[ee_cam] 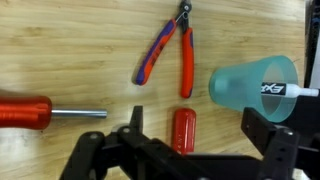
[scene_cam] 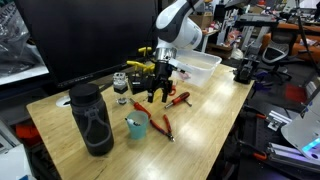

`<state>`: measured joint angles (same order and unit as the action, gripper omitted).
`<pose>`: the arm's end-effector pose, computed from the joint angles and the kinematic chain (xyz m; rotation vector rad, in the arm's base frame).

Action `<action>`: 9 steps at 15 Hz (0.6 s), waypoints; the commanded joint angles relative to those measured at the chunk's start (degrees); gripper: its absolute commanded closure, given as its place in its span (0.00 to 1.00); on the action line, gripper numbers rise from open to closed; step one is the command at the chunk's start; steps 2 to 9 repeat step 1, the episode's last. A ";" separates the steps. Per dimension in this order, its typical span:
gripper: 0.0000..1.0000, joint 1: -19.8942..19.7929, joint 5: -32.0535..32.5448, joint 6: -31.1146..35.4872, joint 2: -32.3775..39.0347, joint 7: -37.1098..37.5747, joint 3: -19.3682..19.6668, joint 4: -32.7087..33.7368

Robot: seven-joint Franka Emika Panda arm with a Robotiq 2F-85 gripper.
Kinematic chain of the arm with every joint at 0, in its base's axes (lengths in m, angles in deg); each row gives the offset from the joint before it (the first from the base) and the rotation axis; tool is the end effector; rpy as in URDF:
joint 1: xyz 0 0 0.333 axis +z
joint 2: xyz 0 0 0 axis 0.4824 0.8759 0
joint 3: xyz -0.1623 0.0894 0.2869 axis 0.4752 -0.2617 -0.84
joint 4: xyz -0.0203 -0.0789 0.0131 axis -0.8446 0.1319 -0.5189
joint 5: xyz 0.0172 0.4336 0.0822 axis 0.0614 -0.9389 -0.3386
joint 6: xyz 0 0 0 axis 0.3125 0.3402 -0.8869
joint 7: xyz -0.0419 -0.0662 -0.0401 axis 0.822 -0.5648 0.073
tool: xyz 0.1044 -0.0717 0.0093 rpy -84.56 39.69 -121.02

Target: Move the red screwdriver forward and to the left

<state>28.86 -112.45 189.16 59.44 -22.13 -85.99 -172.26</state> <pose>0.6059 0.1611 0.1783 -2.6074 0.1381 0.2535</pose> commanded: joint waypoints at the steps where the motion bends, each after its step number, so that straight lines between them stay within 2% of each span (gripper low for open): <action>1: 0.00 0.64 -0.29 -0.26 -0.04 -0.15 0.70 0.14; 9: 0.00 0.64 -0.29 -0.26 -0.04 -0.15 0.70 0.14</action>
